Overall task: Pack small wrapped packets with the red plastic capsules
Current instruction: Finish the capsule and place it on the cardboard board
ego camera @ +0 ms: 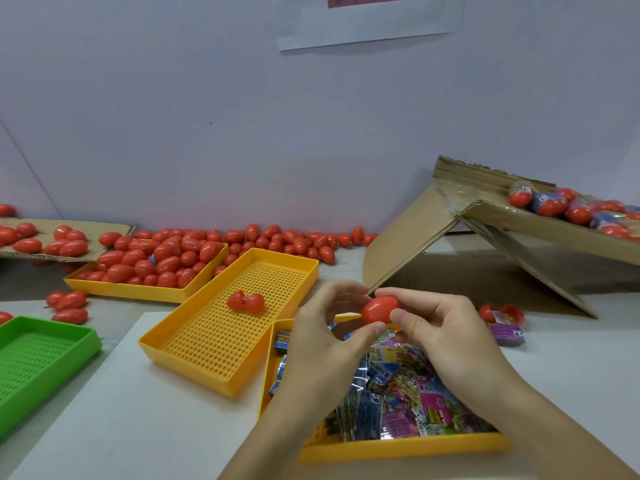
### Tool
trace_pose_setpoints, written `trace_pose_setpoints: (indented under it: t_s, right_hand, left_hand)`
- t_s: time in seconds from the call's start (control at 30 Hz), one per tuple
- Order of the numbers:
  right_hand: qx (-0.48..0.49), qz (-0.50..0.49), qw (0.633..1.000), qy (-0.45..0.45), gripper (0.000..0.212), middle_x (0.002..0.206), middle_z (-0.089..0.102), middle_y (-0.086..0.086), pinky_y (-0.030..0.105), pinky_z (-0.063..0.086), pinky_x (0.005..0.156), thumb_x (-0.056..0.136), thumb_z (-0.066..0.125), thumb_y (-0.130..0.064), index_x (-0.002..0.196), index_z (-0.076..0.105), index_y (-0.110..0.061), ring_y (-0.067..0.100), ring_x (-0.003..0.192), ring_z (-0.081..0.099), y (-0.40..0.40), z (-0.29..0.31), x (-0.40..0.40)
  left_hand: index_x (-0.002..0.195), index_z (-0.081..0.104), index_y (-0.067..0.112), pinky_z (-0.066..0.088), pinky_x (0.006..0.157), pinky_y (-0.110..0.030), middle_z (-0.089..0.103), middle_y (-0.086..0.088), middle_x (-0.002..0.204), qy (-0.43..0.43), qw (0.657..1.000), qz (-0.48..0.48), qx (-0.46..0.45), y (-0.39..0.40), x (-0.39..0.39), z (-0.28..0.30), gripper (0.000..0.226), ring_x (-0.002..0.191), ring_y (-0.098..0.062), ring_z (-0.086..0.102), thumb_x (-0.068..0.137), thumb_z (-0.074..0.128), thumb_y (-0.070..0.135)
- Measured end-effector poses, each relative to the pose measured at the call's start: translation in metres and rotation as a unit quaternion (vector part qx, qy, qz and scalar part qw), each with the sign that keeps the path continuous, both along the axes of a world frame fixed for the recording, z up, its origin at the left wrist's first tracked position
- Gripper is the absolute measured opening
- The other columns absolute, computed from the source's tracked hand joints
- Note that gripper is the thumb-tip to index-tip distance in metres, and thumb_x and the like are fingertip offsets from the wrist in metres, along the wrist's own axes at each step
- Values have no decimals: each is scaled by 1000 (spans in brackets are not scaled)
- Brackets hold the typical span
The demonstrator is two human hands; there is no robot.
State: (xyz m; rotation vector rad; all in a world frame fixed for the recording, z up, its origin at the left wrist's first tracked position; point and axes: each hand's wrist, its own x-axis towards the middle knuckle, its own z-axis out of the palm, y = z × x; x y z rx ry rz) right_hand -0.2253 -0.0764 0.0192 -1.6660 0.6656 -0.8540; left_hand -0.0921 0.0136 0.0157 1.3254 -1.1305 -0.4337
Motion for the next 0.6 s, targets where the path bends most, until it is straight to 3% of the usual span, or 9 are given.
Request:
trace_pose_setpoints:
  t_s: [0.17,0.3,0.37,0.43,0.5,0.6]
  right_hand:
    - [-12,14,1000,10,32,105,76,-15,19,56,87,95,60,-9,116,73,-31,0,103,68,0,2,0]
    - [-64,37,996,42,38,107,73,-24,9,49,91,97,58,-8,116,71,-38,-9,109,62,0,0,0]
    - [-106,9,993,60,36,107,72,-23,5,47,89,98,58,-11,120,69,-37,-13,109,60,-1,-3,1]
    - [-199,-42,975,94,31,98,70,-25,1,46,81,95,64,-14,117,70,-35,-14,101,60,-4,-5,0]
    - [-287,-44,944,158,20,90,67,-26,3,46,79,91,70,-18,105,76,-31,-11,97,59,-6,-7,-3]
    - [-337,-2,906,255,11,89,67,-23,14,48,78,89,71,-39,96,77,-34,-3,89,60,-5,-10,-5]
  left_hand:
    - [102,65,22,59,84,-30,68,11,97,-23,1000,-10,2,1,-1,1,33,99,-10,68,79,81,6]
    - [101,60,31,58,80,-26,62,17,97,-160,986,37,17,1,-5,0,31,98,-2,61,82,80,17]
    - [108,59,34,57,82,-26,61,18,101,-176,982,69,30,-1,-3,-4,34,99,-2,60,85,77,17]
    - [112,61,33,58,81,-25,63,15,105,-101,988,100,53,-2,2,-6,30,101,-5,62,89,72,18]
    - [105,65,35,57,73,-19,68,14,102,40,991,113,66,-3,9,-7,19,98,-6,67,93,68,21]
    - [100,69,30,59,79,-26,72,10,98,213,971,91,53,-4,15,-8,13,91,-8,72,93,67,19]
